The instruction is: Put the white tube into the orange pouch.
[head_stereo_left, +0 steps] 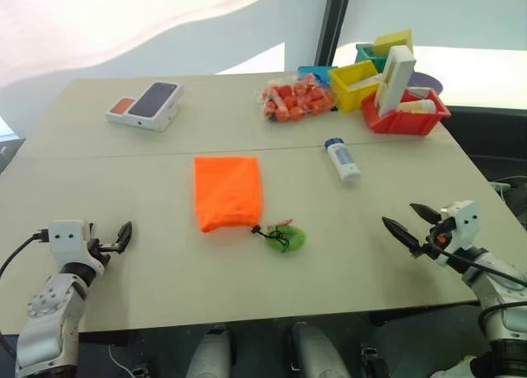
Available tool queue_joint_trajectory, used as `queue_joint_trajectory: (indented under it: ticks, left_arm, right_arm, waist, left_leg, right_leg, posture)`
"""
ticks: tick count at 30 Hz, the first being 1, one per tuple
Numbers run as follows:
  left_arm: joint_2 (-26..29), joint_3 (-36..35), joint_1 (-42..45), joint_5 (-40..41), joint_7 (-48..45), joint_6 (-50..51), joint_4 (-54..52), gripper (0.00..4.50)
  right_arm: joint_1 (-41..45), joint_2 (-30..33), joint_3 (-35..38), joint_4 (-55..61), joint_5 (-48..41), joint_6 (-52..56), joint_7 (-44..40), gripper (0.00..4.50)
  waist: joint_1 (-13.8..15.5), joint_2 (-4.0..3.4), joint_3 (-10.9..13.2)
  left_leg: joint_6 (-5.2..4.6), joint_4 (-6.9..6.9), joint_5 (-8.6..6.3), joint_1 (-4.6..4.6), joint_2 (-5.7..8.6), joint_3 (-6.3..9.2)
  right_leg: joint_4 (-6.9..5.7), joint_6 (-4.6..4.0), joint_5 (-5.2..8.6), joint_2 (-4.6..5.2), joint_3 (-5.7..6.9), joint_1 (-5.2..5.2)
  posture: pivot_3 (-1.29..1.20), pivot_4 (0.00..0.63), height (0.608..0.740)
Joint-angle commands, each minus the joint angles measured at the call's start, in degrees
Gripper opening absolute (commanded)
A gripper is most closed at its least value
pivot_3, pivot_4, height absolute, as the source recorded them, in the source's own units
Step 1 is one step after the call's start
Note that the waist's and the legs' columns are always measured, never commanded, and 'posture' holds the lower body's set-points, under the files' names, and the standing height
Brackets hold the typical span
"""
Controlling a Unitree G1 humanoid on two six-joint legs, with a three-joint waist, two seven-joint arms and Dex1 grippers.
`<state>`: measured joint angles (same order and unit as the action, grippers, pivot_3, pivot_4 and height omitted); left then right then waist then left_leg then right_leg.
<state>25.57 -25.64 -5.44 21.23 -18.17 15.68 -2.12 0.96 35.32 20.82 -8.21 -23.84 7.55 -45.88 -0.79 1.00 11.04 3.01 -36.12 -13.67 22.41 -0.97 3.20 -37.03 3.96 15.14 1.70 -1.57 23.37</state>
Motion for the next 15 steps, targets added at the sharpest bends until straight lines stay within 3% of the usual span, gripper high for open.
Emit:
queue_joint_trajectory:
  ticks: [1,10,15]
  left_arm:
    - [0.15,-1.75,-0.1,0.08,0.81,-0.49,-1.29,4.5]
    - [-2.9,-1.14,2.19,5.29,1.94,4.0,-4.68,4.5]
    - [-3.06,3.34,2.81,4.69,-1.06,3.19,-9.88,4.5]
  right_arm:
    - [0.9,0.22,0.31,1.03,-0.18,-0.38,0.32,4.44]
    - [1.77,-0.25,-0.69,1.35,0.82,-0.65,1.49,4.44]
    - [2.05,-1.13,-1.96,3.65,0.5,-0.42,1.91,4.44]
  waist:
    - [0.0,0.0,0.0]
    - [0.02,0.0,0.0]
    - [0.04,0.0,0.0]
  left_leg:
    - [0.0,0.0,0.0,0.0,0.0,0.0]
    - [0.0,-0.02,0.0,0.01,0.0,-0.01]
    - [0.0,-0.02,0.0,0.01,0.02,-0.01]
  right_leg:
    - [0.0,0.0,0.0,0.0,0.0,0.0]
    - [0.0,-0.05,-0.04,0.0,0.0,-0.01]
    - [0.0,-0.12,-0.09,-0.01,0.0,-0.02]
  posture:
    - [0.0,0.15,0.74]
    - [0.0,0.15,0.74]
    - [0.0,0.15,0.74]
